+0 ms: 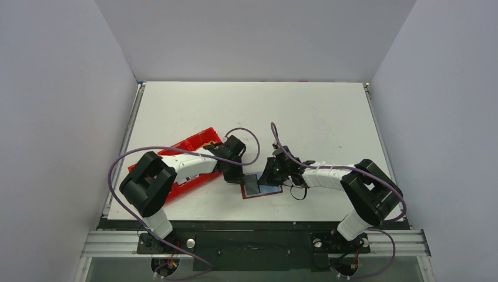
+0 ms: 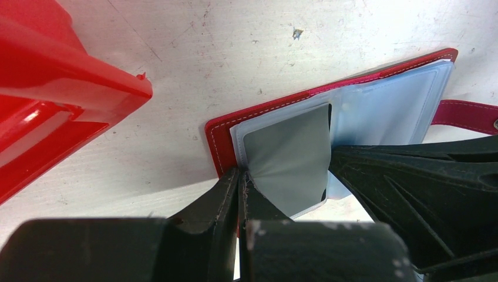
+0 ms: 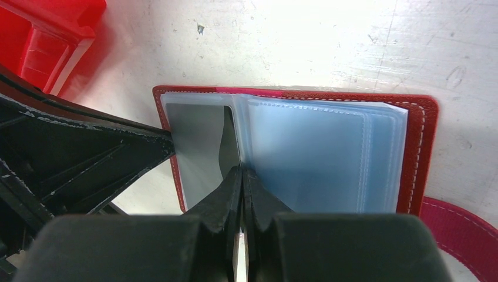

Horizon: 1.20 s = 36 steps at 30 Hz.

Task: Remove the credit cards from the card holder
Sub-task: Remove the credit card from the card holder.

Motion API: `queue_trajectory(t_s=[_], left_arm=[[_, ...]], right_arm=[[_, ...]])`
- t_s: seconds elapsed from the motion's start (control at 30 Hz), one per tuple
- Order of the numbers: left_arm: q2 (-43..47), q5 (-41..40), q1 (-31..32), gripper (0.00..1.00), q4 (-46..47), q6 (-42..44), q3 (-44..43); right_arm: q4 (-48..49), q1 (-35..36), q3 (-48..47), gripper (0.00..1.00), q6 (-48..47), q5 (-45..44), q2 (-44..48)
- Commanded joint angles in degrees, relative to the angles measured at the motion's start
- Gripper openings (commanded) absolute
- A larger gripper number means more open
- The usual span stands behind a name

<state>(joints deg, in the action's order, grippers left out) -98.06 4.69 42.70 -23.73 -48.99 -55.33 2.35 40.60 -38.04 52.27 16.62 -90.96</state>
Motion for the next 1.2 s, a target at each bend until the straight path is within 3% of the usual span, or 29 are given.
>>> queue_trajectory(t_s=[0.0,0.3,0.5,1.17], left_arm=[[-2.97,-2.0,0.75,0.0,0.19,-0.31,0.63],[-2.94,-1.91,0.17,0.0,0.39,0.15,1.4],[-4.12,-1.71,0.19,0.0,0.87,0.3,1.3],[-6.17,-1.59,0.37,0.0,0.7,0.65,0.39]], right_arm=[[-3.73,0.14,-0.94,0.0,-1.92,-3.74,1.75],[-3.21,-1.25,-0.44,0.0,-2.88,-1.32,2.25],[2.88,-1.35,1.1,0.18,-0.38,3.49,1.55],[17.14,-2.86,6.0,0.15,7.06,10.46,-1.55]])
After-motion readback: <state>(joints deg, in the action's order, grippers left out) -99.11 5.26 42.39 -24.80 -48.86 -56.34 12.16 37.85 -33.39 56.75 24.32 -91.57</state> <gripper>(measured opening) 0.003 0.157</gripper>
